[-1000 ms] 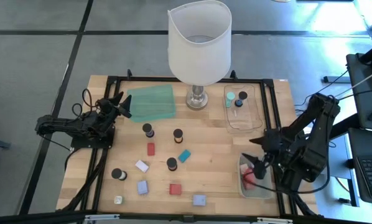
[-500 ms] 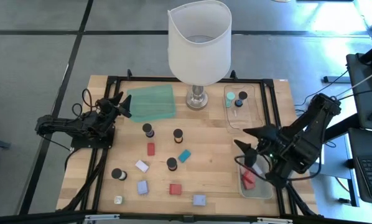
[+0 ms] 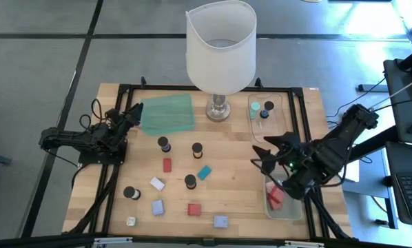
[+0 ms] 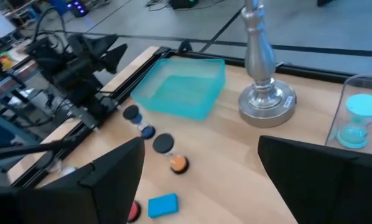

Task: Pick & Place Office items
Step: Move the yellow hourglass to the center of the table, then move the blue hourglass to the center of the table

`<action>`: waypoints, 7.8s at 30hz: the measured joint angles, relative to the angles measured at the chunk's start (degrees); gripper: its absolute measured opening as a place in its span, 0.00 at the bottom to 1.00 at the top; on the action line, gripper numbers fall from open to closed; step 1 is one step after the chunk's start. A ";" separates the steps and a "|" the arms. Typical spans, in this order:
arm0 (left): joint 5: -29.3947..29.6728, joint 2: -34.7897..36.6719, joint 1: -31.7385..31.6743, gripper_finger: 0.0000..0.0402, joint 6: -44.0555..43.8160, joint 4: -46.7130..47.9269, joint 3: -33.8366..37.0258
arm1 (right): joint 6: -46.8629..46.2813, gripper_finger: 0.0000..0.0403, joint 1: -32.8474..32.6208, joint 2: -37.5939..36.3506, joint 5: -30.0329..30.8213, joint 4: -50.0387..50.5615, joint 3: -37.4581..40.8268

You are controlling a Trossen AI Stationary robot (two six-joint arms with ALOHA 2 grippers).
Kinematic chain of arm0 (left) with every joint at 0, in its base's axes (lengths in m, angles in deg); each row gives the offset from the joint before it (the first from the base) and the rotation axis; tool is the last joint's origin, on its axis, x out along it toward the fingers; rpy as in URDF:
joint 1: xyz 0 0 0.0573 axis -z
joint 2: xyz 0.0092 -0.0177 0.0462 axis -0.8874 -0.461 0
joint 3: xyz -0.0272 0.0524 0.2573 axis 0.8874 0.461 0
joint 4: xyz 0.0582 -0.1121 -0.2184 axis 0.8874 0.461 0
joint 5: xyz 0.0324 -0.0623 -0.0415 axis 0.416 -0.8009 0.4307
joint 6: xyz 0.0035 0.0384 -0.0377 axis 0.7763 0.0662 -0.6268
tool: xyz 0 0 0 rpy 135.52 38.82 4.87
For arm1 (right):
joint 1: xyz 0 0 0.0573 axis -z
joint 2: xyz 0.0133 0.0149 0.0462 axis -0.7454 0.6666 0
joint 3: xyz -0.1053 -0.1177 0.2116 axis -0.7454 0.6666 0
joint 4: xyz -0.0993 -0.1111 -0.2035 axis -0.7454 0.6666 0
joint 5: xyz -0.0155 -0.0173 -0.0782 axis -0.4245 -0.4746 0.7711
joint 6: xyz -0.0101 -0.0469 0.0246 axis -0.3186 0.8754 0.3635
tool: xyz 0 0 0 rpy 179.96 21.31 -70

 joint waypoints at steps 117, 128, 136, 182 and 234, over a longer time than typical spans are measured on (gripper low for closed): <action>-50.84 -85.07 2.43 0.72 46.13 4.76 -39.95 | 31.73 0.79 23.34 0.02 -17.01 -5.17 -0.02; -50.51 -85.07 2.84 0.72 46.12 4.74 -39.95 | 32.93 0.79 23.84 0.02 -17.01 -5.16 -0.02; -50.65 -85.07 2.62 0.72 39.18 5.58 -39.95 | 32.95 0.79 23.82 0.02 -17.20 -5.17 -0.02; -51.99 -108.93 -5.68 0.55 40.14 11.91 -77.81 | 35.83 0.79 23.82 0.02 -18.98 -5.14 -0.02; -55.44 -92.11 -7.16 0.69 29.71 51.98 -83.78 | 35.94 0.79 23.82 0.02 -19.73 -5.14 0.00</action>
